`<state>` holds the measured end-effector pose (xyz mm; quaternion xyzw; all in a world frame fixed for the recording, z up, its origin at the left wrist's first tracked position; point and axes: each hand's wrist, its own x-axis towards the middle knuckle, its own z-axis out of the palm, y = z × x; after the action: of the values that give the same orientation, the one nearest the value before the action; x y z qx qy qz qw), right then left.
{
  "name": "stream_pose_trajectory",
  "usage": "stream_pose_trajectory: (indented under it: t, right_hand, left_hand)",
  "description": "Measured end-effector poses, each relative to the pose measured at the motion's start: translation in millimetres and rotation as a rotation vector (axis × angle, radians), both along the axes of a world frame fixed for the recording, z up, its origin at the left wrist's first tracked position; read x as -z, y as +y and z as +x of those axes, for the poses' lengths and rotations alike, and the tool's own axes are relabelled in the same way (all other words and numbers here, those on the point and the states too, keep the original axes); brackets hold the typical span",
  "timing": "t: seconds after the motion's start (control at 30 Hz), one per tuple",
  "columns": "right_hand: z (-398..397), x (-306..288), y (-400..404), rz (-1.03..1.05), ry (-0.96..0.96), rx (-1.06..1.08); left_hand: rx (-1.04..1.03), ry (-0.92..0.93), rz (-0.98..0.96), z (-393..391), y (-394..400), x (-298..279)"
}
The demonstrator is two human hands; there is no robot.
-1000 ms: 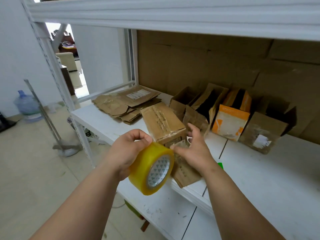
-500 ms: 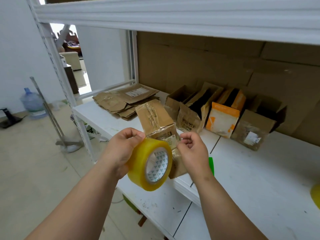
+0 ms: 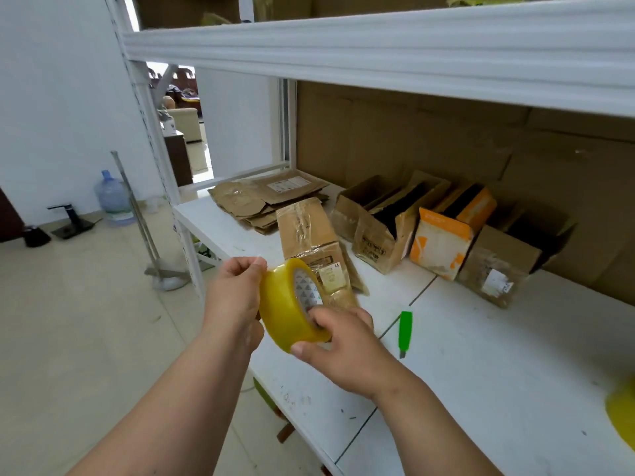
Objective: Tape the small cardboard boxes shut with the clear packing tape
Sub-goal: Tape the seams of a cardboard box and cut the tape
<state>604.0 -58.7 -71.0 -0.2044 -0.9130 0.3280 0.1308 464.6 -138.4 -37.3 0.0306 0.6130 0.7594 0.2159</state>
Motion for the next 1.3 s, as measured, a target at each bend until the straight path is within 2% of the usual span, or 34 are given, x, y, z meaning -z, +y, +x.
stream_pose_trajectory:
  t: [0.2, 0.33, 0.4, 0.6, 0.73, 0.83, 1.0, 1.3]
  right_hand:
    - [20, -24, 22, -0.041, 0.106, -0.011]
    - [31, -40, 43, 0.025, 0.134, 0.118]
    - [34, -50, 53, -0.027, 0.138, 0.161]
    - [36, -77, 81, -0.262, 0.183, 0.108]
    - [31, -88, 95, -0.207, 0.151, 0.121]
    - [24, -94, 100, -0.183, 0.132, 0.152]
    - [12, -99, 107, -0.157, 0.117, 0.16]
    - [-4, -98, 127, -0.139, 0.09, 0.076]
  left_hand:
    - [-0.052, -0.019, 0.064, 11, 0, -8]
    - [-0.078, -0.071, 0.168, 4, 0, -27]
    - [-0.043, -0.119, 0.232, 2, 1, -31]
    - [-0.034, -0.31, 0.368, -6, 12, -19]
    - [0.023, -0.328, 0.398, -21, 19, -14]
    - [0.148, -0.306, 0.306, -32, 24, -13]
    - [0.321, -0.149, 0.138, -52, 30, -13]
    - [0.107, 0.057, 0.062, -58, 44, -14]
